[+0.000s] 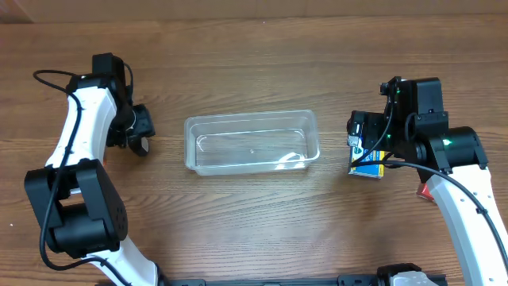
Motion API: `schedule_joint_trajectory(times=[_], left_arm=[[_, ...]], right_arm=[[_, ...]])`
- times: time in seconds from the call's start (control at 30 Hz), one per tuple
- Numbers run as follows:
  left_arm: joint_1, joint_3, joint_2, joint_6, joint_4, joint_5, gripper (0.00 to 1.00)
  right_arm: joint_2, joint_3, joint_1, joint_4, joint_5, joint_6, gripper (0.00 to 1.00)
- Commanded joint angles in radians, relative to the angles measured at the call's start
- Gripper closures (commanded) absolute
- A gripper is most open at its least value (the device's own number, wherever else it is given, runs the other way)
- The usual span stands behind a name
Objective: Pack container
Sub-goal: 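Grasp the dark bottle with white cap with the left gripper, then carry the dark bottle into the container's left end and release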
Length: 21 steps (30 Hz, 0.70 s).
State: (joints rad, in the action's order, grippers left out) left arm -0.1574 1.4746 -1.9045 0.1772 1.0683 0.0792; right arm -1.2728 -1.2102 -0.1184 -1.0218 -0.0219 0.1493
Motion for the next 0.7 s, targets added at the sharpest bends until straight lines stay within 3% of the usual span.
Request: schedule_joint_trajectory(times=[0.0, 0.13, 0.2, 0.33, 0.53, 0.67], left_arm=[[-0.008, 0.020, -0.001, 0.003, -0.003, 0.048, 0.54], [-0.008, 0.021, -0.001, 0.003, -0.003, 0.060, 0.66], [-0.008, 0.021, -0.001, 0.003, -0.007, 0.059, 0.80], [-0.005, 0.072, 0.002, 0.003, 0.029, 0.035, 0.96], [0.043, 0.353, 0.027, 0.003, 0.277, -0.309, 0.96], [0.167, 0.428, 0.098, 0.031, 0.366, -0.330, 0.96]], right_arm=[[0.009, -0.033, 0.002, 0.001, 0.005, 0.001, 0.00], [0.009, -0.033, 0.002, 0.002, 0.005, 0.001, 0.00], [0.009, -0.033, 0.002, 0.002, 0.005, 0.001, 0.00], [0.009, -0.033, 0.002, 0.002, 0.005, 0.001, 0.00], [0.009, -0.033, 0.002, 0.002, 0.006, 0.001, 0.00], [0.009, -0.033, 0.002, 0.001, 0.005, 0.001, 0.00]])
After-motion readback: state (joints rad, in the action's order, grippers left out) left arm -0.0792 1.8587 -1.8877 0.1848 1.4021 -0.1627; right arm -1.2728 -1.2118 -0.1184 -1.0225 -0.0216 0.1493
